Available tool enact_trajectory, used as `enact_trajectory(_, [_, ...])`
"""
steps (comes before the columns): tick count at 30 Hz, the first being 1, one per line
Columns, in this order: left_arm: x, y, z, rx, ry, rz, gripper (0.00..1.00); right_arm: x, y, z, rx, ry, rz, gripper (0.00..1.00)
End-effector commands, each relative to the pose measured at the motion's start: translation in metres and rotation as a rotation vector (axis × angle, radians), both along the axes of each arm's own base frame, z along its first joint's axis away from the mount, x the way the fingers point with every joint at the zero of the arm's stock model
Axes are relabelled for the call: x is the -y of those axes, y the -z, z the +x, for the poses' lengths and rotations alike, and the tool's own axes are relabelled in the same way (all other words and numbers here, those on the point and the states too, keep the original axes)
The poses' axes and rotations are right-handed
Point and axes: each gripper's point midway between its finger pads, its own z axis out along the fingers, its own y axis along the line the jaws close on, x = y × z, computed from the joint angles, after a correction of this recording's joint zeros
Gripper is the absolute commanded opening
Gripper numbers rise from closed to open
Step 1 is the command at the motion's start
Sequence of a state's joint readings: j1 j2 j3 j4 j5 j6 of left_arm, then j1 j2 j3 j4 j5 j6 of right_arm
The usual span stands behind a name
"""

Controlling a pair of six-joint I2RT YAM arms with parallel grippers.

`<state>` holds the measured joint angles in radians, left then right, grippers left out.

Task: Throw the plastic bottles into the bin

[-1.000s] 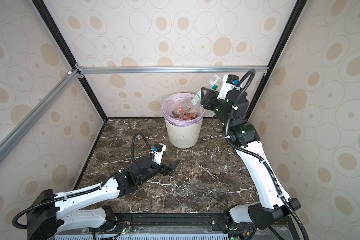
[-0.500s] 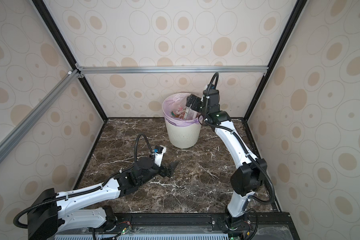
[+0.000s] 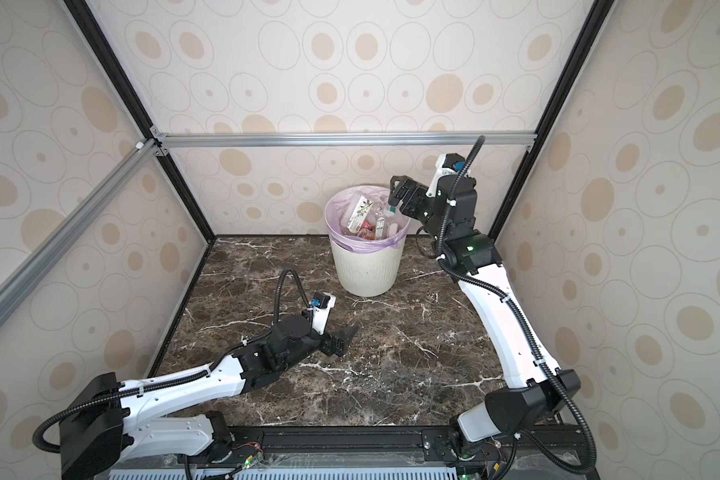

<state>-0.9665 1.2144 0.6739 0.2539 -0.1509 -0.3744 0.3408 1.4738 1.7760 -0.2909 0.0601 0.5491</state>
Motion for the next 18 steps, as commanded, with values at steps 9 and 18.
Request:
enact_trajectory(9, [-0.021,-0.047,0.012,0.096,-0.107,-0.028,0.99,0.014,0.030,-0.006,-0.056,0.039,-0.092,0.99])
enact_trajectory(18, [-0.181,-0.118,0.056,0.271,-0.690,-0.015,0.99,0.078,0.124,-0.031,-0.225,0.206,-0.212,0.99])
